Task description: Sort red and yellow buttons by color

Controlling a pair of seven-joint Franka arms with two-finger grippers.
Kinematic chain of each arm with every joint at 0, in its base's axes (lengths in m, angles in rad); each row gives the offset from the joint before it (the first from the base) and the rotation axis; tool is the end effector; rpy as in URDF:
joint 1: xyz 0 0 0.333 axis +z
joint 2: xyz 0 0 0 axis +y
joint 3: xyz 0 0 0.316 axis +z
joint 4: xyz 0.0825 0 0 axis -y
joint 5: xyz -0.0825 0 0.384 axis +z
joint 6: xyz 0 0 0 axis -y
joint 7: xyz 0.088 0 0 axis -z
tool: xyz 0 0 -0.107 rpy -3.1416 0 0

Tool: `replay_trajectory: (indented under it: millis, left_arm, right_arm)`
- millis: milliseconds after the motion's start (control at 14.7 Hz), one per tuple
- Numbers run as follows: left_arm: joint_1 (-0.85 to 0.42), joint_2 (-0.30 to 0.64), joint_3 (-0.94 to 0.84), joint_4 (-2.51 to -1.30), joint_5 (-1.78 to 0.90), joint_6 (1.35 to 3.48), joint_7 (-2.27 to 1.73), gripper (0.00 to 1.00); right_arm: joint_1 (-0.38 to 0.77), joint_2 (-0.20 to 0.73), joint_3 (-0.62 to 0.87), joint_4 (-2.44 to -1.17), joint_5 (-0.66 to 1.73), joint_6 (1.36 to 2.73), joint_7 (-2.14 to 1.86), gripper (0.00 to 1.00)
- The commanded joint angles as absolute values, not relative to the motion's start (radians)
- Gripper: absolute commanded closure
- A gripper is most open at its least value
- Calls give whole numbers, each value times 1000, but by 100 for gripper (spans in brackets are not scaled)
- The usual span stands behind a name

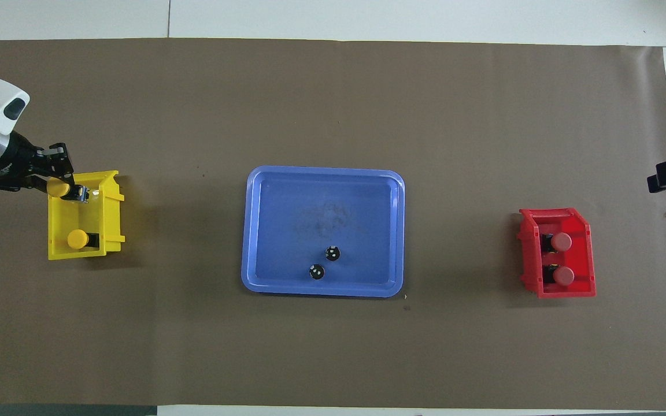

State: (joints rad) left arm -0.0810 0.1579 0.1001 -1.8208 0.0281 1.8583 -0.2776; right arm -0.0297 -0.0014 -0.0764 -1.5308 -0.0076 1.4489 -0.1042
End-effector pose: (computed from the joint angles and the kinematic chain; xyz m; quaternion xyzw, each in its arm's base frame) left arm 0.5907 0.0111 0.4392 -0.9877 -0.1426 0.0566 0.0286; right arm 0.5383 -0.0583 0.6337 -0.9992 0.0013 0.0404 0.0005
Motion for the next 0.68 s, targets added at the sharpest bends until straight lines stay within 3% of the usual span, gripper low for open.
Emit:
replay_trajectory:
  millis: [0,612]
  left_arm:
    - [-49,92,87,-1959,52,1983,-299,98]
    - [-52,90,86,-2063,52,2124,-299,98]
  right_arm:
    - [-31,17,-75,-1499,-21,1430,-84,0]
    - [-37,15,-80,-1508,-17,1427,-78,0]
